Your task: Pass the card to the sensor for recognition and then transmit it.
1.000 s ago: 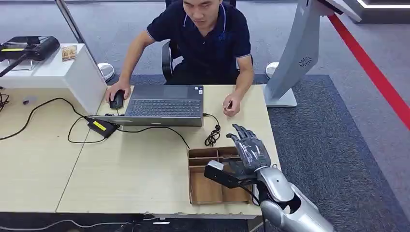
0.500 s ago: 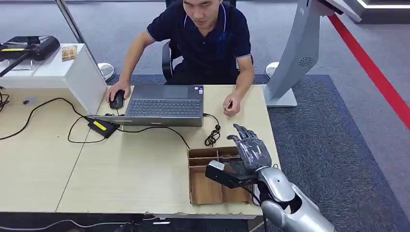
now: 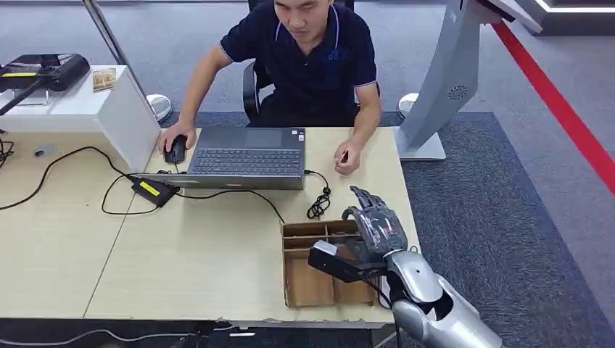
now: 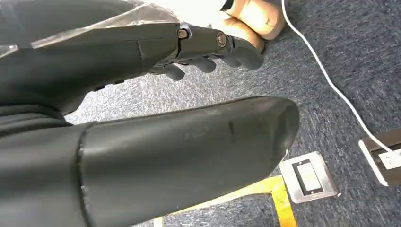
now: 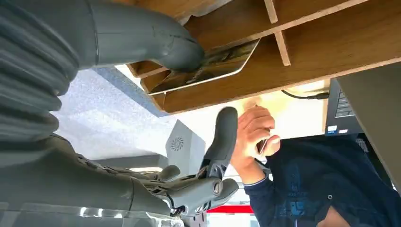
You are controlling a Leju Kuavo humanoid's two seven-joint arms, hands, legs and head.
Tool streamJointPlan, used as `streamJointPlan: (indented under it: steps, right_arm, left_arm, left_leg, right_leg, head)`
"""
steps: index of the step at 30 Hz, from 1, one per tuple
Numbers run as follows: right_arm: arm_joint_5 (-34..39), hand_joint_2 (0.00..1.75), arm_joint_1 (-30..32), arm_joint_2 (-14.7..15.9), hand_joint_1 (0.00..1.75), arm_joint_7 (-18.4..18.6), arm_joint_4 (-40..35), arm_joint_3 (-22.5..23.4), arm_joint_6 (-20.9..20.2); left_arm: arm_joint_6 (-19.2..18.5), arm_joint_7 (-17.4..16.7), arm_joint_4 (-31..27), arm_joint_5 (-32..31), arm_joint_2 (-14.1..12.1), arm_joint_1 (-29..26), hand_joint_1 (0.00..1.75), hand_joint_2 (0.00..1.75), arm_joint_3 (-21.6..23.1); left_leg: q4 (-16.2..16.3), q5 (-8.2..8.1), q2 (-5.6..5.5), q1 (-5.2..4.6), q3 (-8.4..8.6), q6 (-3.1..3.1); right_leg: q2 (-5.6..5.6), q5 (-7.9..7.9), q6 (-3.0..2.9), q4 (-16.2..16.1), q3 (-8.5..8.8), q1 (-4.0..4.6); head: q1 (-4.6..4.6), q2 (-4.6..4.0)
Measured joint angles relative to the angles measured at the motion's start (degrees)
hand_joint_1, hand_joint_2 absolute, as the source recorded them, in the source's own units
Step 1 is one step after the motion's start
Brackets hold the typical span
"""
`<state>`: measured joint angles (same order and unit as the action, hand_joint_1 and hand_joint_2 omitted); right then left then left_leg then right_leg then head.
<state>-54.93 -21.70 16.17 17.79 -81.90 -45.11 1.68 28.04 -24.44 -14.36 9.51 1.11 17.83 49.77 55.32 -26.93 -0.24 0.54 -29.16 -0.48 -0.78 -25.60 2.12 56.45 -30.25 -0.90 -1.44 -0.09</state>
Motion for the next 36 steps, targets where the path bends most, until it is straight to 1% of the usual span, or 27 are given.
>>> streamJointPlan:
  steps: [1,2,3,4,5,6,8,9,12,13,14,16,17,18,33,36]
  right_arm:
    - [0.02,1.75,0.00,0.00,0.94,0.00,0.00,0.00,0.00]
    - [0.09,1.75,0.00,0.00,0.98,0.00,0.00,0.02,0.00]
    - [0.11,1.75,0.00,0.00,0.94,0.00,0.02,0.02,-0.04]
    - [0.31,1.75,0.00,0.00,0.94,0.00,0.02,0.02,-0.07]
    - [0.35,1.75,0.00,0.00,1.03,0.00,0.02,0.02,-0.07]
    - [0.44,1.75,0.00,0.00,0.99,0.00,0.02,0.02,-0.07]
    - [0.52,1.75,0.00,0.00,0.98,0.00,0.06,0.02,-0.07]
    - [0.61,1.75,0.00,0.00,1.03,0.00,0.11,0.02,-0.07]
    - [0.70,1.75,0.00,0.00,1.06,0.00,0.26,0.02,-0.07]
    - [0.70,1.75,0.00,0.00,1.19,0.00,0.26,0.02,-0.07]
    - [0.70,1.75,0.00,0.00,1.40,0.00,0.26,0.02,-0.07]
    - [0.70,1.75,0.00,0.00,1.48,0.00,0.26,0.02,-0.07]
    - [0.70,1.75,0.00,0.00,1.66,0.00,0.26,0.02,-0.07]
    - [0.72,1.75,0.00,0.00,1.75,0.00,0.26,0.02,-0.07]
    - [2.84,1.75,0.00,-0.02,1.75,-1.38,1.11,0.15,0.46]
    - [3.08,1.75,0.01,-0.04,1.75,-1.81,1.20,0.33,1.40]
  left_arm:
    - [0.00,0.00,0.00,0.02,-0.02,0.00,0.00,0.00,0.00]
    - [0.00,0.00,0.00,0.02,-0.04,0.00,0.00,0.00,0.00]
    - [0.00,0.00,0.00,0.02,-0.09,0.00,0.00,0.00,0.00]
    - [0.00,0.00,0.00,0.00,-0.09,0.00,0.00,0.00,0.00]
    - [0.00,0.00,0.00,0.00,-0.09,0.00,0.00,0.00,-0.02]
    - [0.00,0.00,0.00,0.00,-0.09,0.00,0.00,0.00,0.00]
    - [0.00,0.00,0.00,0.02,-0.09,0.01,0.00,0.00,0.00]
    - [0.02,0.00,0.00,0.00,-0.09,0.01,0.00,0.00,0.00]
    - [0.04,0.00,0.00,0.02,-0.09,0.01,0.00,0.00,0.00]
    - [0.04,0.00,0.00,0.02,-0.09,0.01,0.00,0.00,0.00]
    - [0.04,0.00,0.00,0.02,-0.09,0.02,0.00,0.00,0.00]
    - [0.04,0.00,0.00,0.00,-0.09,0.02,0.00,0.00,0.00]
    - [0.04,0.00,0.00,0.00,-0.09,0.03,0.00,0.00,-0.02]
    - [0.04,0.00,0.00,0.00,-0.09,0.03,0.00,0.00,-0.02]
    - [0.07,0.02,0.02,0.00,-0.11,0.14,0.00,0.00,0.00]
    - [0.07,0.02,0.02,0.00,-0.11,0.14,0.00,0.00,-0.02]
  left_leg:
    - [0.00,0.00,0.00,0.00,0.00,0.00]
    - [0.00,0.00,0.00,0.00,0.00,0.00]
    - [0.00,0.00,0.00,0.00,0.00,0.00]
    - [0.00,0.00,0.00,0.00,0.00,0.00]
    - [0.00,0.00,0.00,0.00,0.00,0.00]
    - [0.00,0.00,0.00,0.00,0.00,0.00]
    - [0.00,0.00,0.00,0.00,0.00,0.00]
    - [0.00,0.00,0.00,0.00,0.00,0.00]
    - [0.00,0.00,0.00,0.00,0.00,0.00]
    - [0.00,0.00,0.00,0.00,0.00,0.00]
    - [0.00,0.00,0.00,0.00,0.00,0.00]
    - [0.00,0.00,0.00,0.00,0.00,0.00]
    - [0.00,0.00,0.00,0.00,0.00,0.00]
    - [0.00,0.00,0.00,0.00,0.00,0.00]
    - [0.00,0.00,0.00,0.00,0.03,0.00]
    - [0.00,0.00,0.00,0.00,0.03,0.00]
  right_leg:
    - [0.00,0.00,0.00,0.00,0.00,0.00]
    - [0.00,0.00,0.00,0.00,0.00,0.00]
    - [0.00,0.00,0.00,0.00,0.00,0.00]
    - [0.00,0.00,0.00,0.00,0.00,0.00]
    - [0.00,0.00,0.00,0.00,0.00,0.00]
    - [0.00,0.00,0.00,0.00,0.00,0.00]
    - [0.00,0.00,0.00,0.00,0.00,0.00]
    - [0.00,0.00,0.00,0.00,0.00,0.00]
    - [0.00,0.00,0.00,0.00,0.00,0.00]
    - [0.00,0.00,0.00,0.00,0.00,0.00]
    - [0.00,0.00,0.00,0.00,0.00,0.00]
    - [0.00,0.00,0.00,0.00,0.00,0.00]
    - [0.00,0.00,0.00,0.00,0.00,0.00]
    - [0.00,0.00,0.00,0.00,0.00,0.00]
    - [0.00,0.00,0.00,0.00,0.04,0.00]
    - [0.00,0.00,0.00,0.00,0.04,0.00]
  head:
    - [0.00,0.00]
    - [0.00,0.00]
    - [0.00,0.00]
    - [0.00,0.00]
    - [0.00,0.00]
    - [0.00,0.00]
    - [0.00,-0.02]
    - [0.00,0.00]
    - [0.00,0.00]
    - [0.02,0.00]
    - [0.00,0.00]
    - [0.00,0.00]
    - [0.00,0.00]
    - [0.00,0.00]
    - [0.00,0.00]
    - [0.00,0.00]
